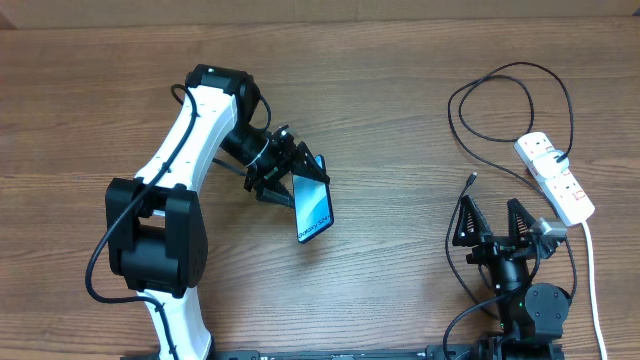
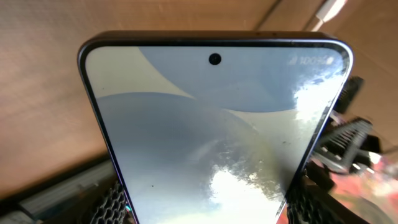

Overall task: Plug charger to phone and switch on socket
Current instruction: 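Raise and tilt the phone upright with the left gripper, then move the right gripper toward the held phone's lower end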

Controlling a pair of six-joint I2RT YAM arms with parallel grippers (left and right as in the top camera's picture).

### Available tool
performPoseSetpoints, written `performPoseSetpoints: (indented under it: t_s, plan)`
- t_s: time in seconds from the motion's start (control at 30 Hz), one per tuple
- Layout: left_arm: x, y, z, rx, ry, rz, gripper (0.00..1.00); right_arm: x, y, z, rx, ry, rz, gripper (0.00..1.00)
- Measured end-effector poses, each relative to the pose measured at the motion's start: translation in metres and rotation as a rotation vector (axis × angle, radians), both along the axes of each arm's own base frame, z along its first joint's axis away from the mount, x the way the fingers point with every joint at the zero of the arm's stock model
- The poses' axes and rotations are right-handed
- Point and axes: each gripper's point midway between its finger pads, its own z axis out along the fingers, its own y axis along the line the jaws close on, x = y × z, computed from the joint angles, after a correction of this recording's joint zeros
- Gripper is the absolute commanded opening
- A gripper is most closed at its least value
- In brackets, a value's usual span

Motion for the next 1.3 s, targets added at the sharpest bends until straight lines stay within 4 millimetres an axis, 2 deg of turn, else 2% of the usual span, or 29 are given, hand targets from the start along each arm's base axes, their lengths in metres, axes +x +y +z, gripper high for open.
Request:
performPoseSetpoints:
  t_s: [0.13, 0.27, 0.47, 0.53, 0.63, 0.83, 0.93, 0.97, 1.07, 1.17, 1.23, 1.3]
  plan:
    - [0.012, 0.004, -0.011, 0.042, -0.063, 0.0, 0.52, 0.0, 0.001, 0.009, -0.002, -0.036, 0.004, 1.0]
    - [0.024, 0.009, -0.021, 0.103, -0.115, 0.011, 0.52, -0.002, 0.016, 0.004, 0.036, -0.011, 0.095, 1.0]
    - [0.037, 0.015, -0.031, 0.166, -0.164, 0.028, 0.52, -0.019, 0.067, 0.003, 0.314, 0.077, 0.401, 1.0]
    - [0.038, 0.018, -0.033, 0.191, -0.161, 0.035, 0.52, -0.037, 0.094, -0.001, 0.412, 0.164, 0.578, 1.0]
    - [0.038, 0.019, -0.034, 0.202, -0.162, 0.036, 0.52, -0.047, 0.105, -0.001, 0.437, 0.196, 0.662, 1.0]
    - [0.039, 0.02, -0.035, 0.208, -0.17, 0.035, 0.52, -0.043, 0.101, 0.0, 0.38, 0.159, 0.637, 0.99]
    - [0.04, 0.02, -0.035, 0.208, -0.173, 0.036, 0.52, -0.036, 0.095, -0.007, 0.337, 0.166, 0.593, 1.0]
    - [0.04, 0.02, -0.035, 0.207, -0.176, 0.036, 0.52, -0.032, 0.093, -0.013, 0.333, 0.185, 0.569, 1.0]
    - [0.041, 0.02, -0.036, 0.207, -0.179, 0.036, 0.52, -0.023, 0.081, -0.05, 0.341, 0.347, 0.464, 0.99]
    - [0.041, 0.02, -0.036, 0.21, -0.179, 0.036, 0.52, -0.022, 0.07, -0.069, 0.305, 0.507, 0.377, 0.99]
    - [0.041, 0.02, -0.036, 0.21, -0.18, 0.037, 0.52, -0.02, 0.062, -0.067, 0.272, 0.598, 0.326, 1.0]
    - [0.042, 0.02, -0.036, 0.212, -0.18, 0.041, 0.52, -0.015, 0.055, -0.05, 0.246, 0.66, 0.288, 1.0]
